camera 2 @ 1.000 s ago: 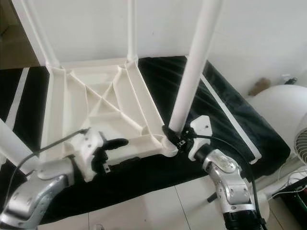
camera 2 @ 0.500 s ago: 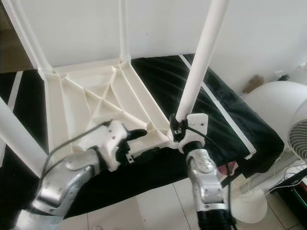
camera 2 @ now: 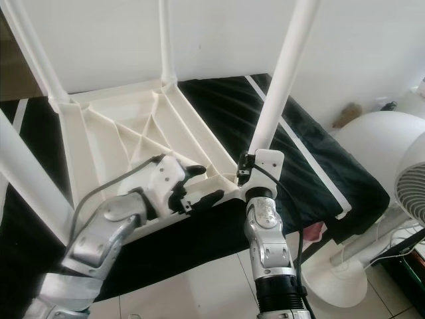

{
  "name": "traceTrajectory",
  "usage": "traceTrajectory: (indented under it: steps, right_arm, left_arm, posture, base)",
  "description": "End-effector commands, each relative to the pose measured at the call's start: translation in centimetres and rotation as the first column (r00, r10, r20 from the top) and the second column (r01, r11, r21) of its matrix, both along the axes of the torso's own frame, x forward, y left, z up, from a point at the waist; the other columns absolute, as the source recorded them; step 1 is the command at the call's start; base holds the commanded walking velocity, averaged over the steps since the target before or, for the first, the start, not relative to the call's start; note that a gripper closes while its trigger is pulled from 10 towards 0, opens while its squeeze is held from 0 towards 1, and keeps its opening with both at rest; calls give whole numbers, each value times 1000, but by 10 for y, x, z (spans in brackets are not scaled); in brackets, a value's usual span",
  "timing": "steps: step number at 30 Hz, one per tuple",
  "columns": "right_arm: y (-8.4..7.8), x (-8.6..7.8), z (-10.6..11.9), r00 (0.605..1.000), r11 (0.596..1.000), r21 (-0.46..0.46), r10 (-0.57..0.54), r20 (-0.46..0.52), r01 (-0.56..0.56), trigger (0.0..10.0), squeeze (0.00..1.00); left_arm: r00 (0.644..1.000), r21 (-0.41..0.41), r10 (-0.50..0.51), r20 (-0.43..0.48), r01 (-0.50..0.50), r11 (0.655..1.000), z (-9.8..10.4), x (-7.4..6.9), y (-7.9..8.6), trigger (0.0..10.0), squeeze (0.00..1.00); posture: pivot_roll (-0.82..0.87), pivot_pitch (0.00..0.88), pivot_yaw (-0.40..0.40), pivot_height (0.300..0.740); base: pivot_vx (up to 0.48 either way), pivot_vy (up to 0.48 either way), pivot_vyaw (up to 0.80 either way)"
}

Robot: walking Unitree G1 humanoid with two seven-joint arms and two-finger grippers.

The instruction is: Building children table

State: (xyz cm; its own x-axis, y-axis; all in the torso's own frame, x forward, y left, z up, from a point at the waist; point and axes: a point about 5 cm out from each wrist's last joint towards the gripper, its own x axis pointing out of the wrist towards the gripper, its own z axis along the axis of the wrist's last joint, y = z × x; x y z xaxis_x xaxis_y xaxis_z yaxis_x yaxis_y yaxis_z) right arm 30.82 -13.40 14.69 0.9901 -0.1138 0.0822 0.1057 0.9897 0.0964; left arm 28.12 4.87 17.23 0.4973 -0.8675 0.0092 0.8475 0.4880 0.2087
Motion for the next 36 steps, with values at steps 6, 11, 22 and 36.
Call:
traceTrajectory:
  steps: [6, 11, 22, 36]
  right_arm:
    - [-3, -3, -22, 996, 1000, 9, -18, -85, 19, 10000, 1000]
    - [-8, -4, -21, 998, 1000, 15, 16, -62, -15, 10000, 1000]
    - [-23, -10, -15, 992, 992, -18, 128, 5, -128, 10000, 0]
    - [-37, -11, -3, 932, 914, -210, 361, 32, -347, 10000, 0]
  left_arm:
    - [977, -97, 212, -37, -214, 972, 3, 15, 6, 10000, 0]
    - [978, -94, 205, -46, -209, 973, 5, 18, 7, 10000, 0]
    - [982, -91, 187, -21, -188, 978, 7, 16, 7, 10000, 0]
    - [1000, 30, 19, -7, -19, 999, -14, -11, -1, 10000, 0]
  posture:
    - [-59, 57, -24, 740]
    - [-55, 59, -25, 740]
    - [-52, 62, -29, 740]
    - [-59, 33, -27, 740]
  base:
    - [0, 0, 0]
    - [0, 0, 0]
    - [0, 0, 0]
    - [0, 0, 0]
